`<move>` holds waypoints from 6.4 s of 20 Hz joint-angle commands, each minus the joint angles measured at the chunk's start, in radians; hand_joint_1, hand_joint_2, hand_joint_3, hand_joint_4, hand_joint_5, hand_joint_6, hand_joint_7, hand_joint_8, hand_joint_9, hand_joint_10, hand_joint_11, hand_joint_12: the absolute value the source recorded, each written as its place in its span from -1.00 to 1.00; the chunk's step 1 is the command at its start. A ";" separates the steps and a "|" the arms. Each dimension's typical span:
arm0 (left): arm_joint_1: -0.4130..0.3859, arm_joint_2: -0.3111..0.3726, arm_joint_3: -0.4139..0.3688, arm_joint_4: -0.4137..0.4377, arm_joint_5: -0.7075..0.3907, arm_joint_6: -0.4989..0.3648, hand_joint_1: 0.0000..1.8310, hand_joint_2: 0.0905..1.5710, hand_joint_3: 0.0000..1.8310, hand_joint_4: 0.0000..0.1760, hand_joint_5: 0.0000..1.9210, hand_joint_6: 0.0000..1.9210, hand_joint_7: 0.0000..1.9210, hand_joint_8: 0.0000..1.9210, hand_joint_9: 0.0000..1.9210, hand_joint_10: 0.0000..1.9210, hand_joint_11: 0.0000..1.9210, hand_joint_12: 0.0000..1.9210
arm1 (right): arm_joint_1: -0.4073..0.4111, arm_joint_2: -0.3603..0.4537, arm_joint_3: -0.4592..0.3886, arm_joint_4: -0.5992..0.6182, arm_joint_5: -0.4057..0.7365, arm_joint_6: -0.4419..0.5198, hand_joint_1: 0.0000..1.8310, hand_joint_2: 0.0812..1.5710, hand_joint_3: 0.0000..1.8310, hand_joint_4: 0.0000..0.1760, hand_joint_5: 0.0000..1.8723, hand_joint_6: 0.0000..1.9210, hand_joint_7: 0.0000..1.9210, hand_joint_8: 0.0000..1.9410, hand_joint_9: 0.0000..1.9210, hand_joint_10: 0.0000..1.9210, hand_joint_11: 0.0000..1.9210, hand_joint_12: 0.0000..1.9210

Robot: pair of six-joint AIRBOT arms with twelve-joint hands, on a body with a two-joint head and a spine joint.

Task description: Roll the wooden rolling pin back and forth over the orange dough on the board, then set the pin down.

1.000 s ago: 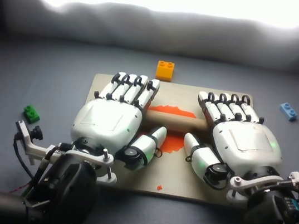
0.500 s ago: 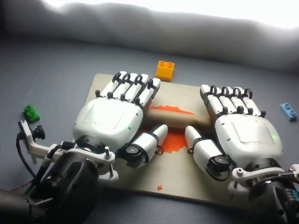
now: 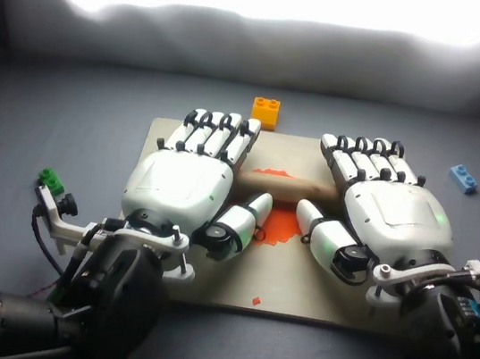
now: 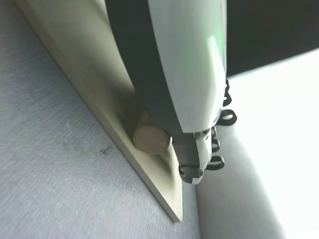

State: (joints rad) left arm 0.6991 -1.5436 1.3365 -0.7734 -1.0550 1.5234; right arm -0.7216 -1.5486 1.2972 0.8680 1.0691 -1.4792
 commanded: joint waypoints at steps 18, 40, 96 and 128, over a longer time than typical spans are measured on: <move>-0.023 -0.025 0.070 0.056 -0.060 -0.011 -1.00 0.97 -0.99 -1.00 -1.00 -1.00 -1.00 -1.00 -1.00 -1.00 -1.00 -1.00 | 0.025 -0.004 0.063 -0.036 0.060 0.029 -1.00 1.00 -0.89 -1.00 -0.95 -1.00 -0.99 -1.00 -1.00 -1.00 -1.00 -1.00; -0.057 -0.045 0.134 0.057 0.018 -0.035 -1.00 0.97 -0.99 -1.00 -0.95 -0.98 -0.97 -0.99 -1.00 -1.00 -1.00 -1.00 | 0.035 -0.044 0.158 -0.035 0.025 0.064 -1.00 1.00 -0.89 -1.00 -0.87 -1.00 -0.86 -1.00 -0.90 -1.00 -1.00 -0.90; -0.027 0.085 -0.007 0.093 0.089 0.046 -1.00 0.98 -1.00 -1.00 -0.73 -1.00 -0.72 -1.00 -0.80 -0.99 -1.00 -0.75 | -0.014 -0.034 0.050 -0.037 0.215 -0.016 -1.00 1.00 -0.91 -1.00 -0.59 -0.99 -0.58 -0.99 -0.69 -0.99 -1.00 -0.40; 0.001 0.194 -0.137 0.150 0.112 -0.005 -1.00 0.98 -1.00 -1.00 -0.73 -0.99 -0.73 -0.99 -0.80 -0.99 -1.00 -0.73 | -0.068 -0.034 -0.090 -0.004 0.346 -0.135 -1.00 1.00 -0.91 -1.00 -0.63 -1.00 -0.60 -1.00 -0.69 -1.00 -1.00 -0.36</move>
State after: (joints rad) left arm 0.7033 -1.3582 1.1969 -0.6701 -0.8433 1.5204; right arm -0.7856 -1.5810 1.2087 0.9127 1.3453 -1.6108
